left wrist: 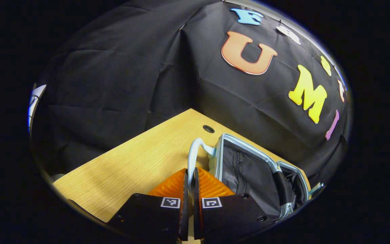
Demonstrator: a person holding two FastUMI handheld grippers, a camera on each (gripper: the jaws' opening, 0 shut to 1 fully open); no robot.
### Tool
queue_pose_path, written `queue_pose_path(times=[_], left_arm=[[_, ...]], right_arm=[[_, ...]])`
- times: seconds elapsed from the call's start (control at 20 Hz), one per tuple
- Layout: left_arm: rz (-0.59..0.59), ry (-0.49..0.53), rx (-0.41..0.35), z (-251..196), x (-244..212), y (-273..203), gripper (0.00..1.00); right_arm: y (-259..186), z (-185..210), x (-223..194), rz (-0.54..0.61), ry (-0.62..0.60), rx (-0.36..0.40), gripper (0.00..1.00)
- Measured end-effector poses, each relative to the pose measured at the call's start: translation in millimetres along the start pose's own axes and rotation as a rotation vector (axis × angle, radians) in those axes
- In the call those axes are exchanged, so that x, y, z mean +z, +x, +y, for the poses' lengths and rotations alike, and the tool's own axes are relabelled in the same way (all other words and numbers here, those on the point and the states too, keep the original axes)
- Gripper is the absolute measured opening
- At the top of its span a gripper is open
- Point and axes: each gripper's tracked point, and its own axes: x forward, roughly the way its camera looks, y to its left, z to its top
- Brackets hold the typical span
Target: First open the suitcase, pack the skin care products into it, and then close the suitcase.
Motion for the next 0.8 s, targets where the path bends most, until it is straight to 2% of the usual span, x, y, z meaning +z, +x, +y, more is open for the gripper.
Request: queue_pose_path(times=[0.15, 0.25, 0.3, 0.35, 0.4, 0.45, 0.65, 0.8], left_arm=[[-0.006, -0.013, -0.02, -1, 1, -2, 0.14], [-0.004, 0.011, -0.006, 4, 2, -4, 0.19], [-0.013, 0.022, -0.006, 4, 7, -9, 0.28], [-0.028, 0.031, -0.023, 1, 14, -14, 0.24], [-0.041, 0.042, -0.033, -4, 24, -23, 0.6], [-0.048, 0.064, -0.023, -9, 31, -30, 0.79], [-0.176, 0.22, -0.061, -79, 87, -79, 0.82], [-0.28, 0.303, -0.04, -145, 125, -115, 0.89]], right_arm=[[0, -1, -2, 0.009, 0.006, 0.003, 0.79], [-1, 0, -4, 0.013, 0.009, 0.008, 0.79], [-3, -1, -5, 0.014, 0.013, 0.01, 0.79], [-3, -2, -6, 0.013, 0.019, 0.01, 0.79], [-4, -4, -7, 0.014, 0.026, 0.009, 0.79], [-4, -7, -10, 0.018, 0.036, 0.009, 0.79], [-4, -22, -26, 0.042, 0.105, -0.002, 0.79], [-5, -34, -42, 0.064, 0.137, 0.004, 0.79]])
